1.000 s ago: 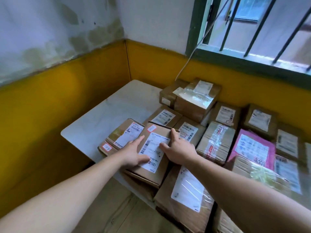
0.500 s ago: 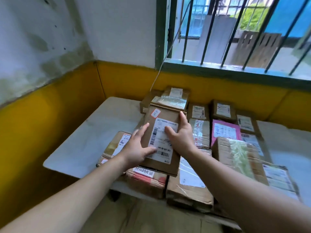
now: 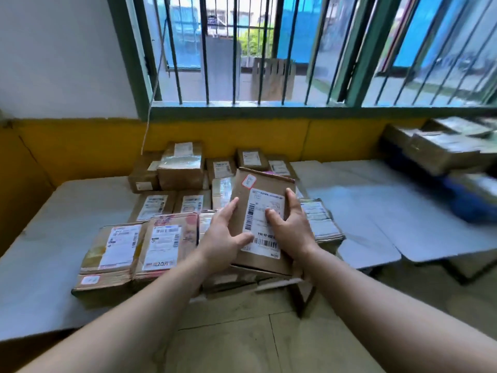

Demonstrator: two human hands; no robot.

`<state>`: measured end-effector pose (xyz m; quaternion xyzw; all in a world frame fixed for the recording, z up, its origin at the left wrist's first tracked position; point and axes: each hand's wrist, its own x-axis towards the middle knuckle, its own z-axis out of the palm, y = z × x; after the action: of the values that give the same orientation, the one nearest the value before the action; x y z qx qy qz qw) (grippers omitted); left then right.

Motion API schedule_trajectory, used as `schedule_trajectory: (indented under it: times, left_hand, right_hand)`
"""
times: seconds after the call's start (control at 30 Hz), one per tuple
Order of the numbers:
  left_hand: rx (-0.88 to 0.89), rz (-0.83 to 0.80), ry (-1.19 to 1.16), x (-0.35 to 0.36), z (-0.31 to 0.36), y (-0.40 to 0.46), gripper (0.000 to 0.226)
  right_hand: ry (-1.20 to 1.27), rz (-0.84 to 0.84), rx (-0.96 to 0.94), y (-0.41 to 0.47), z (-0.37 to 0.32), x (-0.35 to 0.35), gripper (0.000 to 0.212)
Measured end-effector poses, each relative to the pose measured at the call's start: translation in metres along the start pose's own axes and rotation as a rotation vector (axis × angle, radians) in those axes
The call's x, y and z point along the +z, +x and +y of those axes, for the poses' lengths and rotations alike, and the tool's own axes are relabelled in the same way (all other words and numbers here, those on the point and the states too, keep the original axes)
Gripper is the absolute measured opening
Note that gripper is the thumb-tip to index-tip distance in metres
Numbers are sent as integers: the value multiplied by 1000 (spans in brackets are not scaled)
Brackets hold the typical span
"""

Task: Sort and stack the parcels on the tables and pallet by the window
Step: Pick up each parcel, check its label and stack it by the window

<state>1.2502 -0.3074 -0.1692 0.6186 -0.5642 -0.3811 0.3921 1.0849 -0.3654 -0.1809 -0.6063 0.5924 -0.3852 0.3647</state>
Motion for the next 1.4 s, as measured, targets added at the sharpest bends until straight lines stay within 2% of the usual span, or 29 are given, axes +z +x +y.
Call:
schedule_trajectory:
  times: [0.17, 0.47, 0.67, 0.93, 1.13, 1.27, 1.4]
  left_hand:
    - [55, -239, -55, 92, 50, 6, 91]
    - [244, -563, 186, 349, 160, -28, 87]
    - [341, -765, 271, 481, 221, -54, 87]
    - [465, -941, 378, 598, 274, -52, 75]
    - [557, -1022, 366, 673, 311, -6, 67]
    - [597, -1078, 391, 713, 338, 27, 69]
    - [628, -1140, 411, 755, 358, 44, 58]
  right_hand:
    - [-51, 165, 68, -16, 34, -109, 74]
    - [-65, 452, 296, -87, 151, -355, 73]
    - [-122, 619, 438, -136, 212, -483, 72]
    - [-133, 781, 603, -151, 281, -580, 72]
    - [-160, 880, 647, -112, 310, -647, 70]
    - [-123, 924, 690, -82, 327, -685, 72]
    - [-97, 956, 744, -70, 348, -717, 73]
